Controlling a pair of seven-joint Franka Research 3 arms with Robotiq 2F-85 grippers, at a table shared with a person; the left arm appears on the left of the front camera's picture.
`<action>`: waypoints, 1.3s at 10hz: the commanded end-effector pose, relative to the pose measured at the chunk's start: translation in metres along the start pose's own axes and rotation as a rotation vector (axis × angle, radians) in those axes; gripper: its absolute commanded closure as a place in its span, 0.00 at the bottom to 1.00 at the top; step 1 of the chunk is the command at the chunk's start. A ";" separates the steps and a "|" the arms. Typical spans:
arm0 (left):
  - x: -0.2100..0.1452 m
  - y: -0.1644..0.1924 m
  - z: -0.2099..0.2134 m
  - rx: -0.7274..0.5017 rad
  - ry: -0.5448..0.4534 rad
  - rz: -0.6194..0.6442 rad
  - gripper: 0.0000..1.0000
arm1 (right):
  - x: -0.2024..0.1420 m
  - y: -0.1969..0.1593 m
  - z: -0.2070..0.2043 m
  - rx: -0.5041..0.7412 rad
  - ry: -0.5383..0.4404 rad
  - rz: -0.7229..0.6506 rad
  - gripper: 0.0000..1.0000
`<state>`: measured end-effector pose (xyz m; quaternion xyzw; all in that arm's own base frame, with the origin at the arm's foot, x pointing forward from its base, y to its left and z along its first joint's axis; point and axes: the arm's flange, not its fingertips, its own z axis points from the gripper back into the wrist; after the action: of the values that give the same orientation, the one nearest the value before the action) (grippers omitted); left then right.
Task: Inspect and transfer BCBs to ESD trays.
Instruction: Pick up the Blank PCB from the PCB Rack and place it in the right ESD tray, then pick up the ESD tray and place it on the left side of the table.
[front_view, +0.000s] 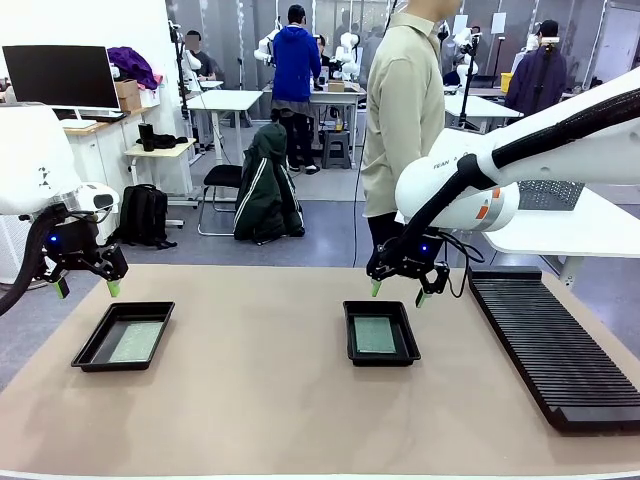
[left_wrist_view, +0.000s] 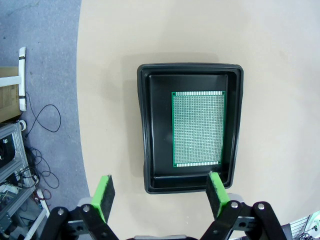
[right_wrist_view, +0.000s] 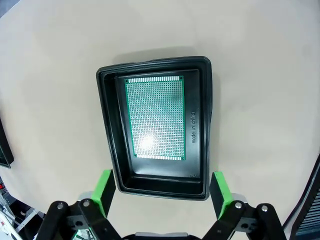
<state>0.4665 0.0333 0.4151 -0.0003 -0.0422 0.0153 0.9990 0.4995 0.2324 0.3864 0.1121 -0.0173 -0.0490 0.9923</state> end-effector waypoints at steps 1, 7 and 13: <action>-0.001 0.000 -0.002 -0.007 -0.009 -0.001 0.03 | -0.002 0.000 -0.001 0.011 0.004 -0.001 0.00; -0.001 0.000 -0.002 -0.007 -0.009 -0.001 0.03 | -0.002 0.000 -0.001 0.011 0.004 -0.001 0.00; 0.007 -0.060 0.065 0.044 -0.011 -0.012 0.02 | -0.017 -0.056 0.034 0.125 0.008 -0.016 0.00</action>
<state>0.4734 -0.0115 0.4574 0.0064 -0.0500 0.0022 0.9987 0.4926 0.1999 0.4008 0.1453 -0.0214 -0.0619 0.9872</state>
